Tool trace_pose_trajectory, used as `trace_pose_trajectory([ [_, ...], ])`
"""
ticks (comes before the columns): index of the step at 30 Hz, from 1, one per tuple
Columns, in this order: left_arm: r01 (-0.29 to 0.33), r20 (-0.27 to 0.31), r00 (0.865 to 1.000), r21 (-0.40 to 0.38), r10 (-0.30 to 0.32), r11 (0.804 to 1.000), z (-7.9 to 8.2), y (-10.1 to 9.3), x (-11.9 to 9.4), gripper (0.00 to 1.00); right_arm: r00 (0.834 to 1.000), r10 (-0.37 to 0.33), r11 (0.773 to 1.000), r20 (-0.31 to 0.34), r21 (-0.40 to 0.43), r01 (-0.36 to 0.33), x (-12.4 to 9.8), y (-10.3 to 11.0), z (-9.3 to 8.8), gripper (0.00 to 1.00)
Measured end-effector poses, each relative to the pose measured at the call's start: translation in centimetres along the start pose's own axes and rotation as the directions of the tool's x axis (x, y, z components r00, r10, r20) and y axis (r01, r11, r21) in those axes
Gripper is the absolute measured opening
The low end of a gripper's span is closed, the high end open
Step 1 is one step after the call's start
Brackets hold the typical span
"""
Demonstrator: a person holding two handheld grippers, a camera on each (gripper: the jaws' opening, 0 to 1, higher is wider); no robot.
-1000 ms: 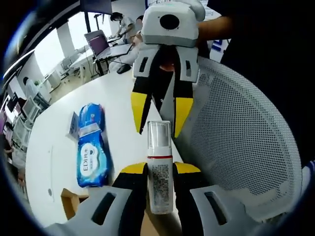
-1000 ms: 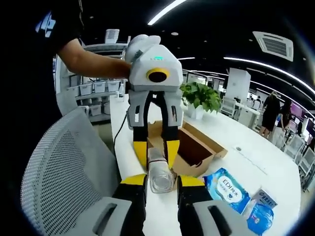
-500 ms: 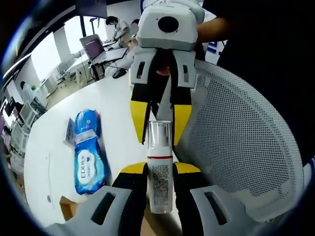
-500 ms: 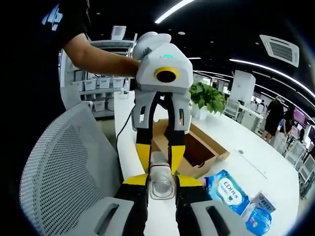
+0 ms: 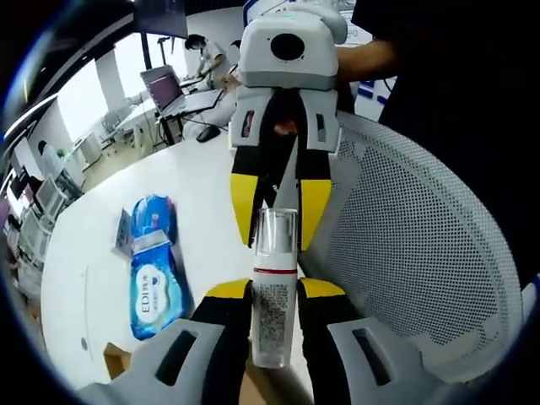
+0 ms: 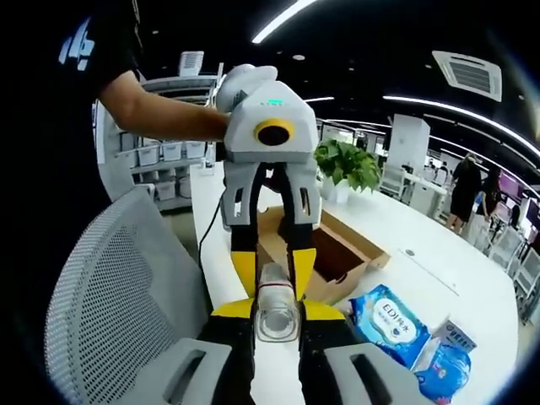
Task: Operate the shoe box by opening the lid, removing the specified soft item, and placing it in the target area until the item is outside and the box remains undamaged.
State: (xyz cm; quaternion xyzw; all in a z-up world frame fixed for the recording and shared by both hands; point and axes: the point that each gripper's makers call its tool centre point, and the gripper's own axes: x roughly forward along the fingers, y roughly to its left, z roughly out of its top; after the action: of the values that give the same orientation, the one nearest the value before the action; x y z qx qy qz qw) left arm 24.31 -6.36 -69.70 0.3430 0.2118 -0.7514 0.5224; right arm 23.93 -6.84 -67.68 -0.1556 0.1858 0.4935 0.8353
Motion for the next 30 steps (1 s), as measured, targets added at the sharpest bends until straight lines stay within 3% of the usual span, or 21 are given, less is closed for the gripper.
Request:
trace_pose_trajectory([
  [9, -0.079, 0.035, 0.996, -0.043, 0.080, 0.996, -0.2, 1.0, -1.0, 0.30, 1.000, 0.000, 1.000, -0.017, -0.003, 0.000, -0.3, -0.2, -0.3, 0.14],
  [17, -0.137, 0.059, 0.988, -0.134, 0.146, 0.981, -0.6, 1.6, -1.6, 0.38, 0.999, 0.015, 1.000, -0.030, -0.004, -0.015, -0.6, -0.6, -0.3, 0.14],
  [30, -0.221, 0.104, 0.960, -0.291, 0.261, 0.931, -1.8, 2.0, -3.0, 0.55, 0.997, 0.019, 1.000, -0.069, -0.008, -0.019, -1.9, -2.6, -0.2, 0.14],
])
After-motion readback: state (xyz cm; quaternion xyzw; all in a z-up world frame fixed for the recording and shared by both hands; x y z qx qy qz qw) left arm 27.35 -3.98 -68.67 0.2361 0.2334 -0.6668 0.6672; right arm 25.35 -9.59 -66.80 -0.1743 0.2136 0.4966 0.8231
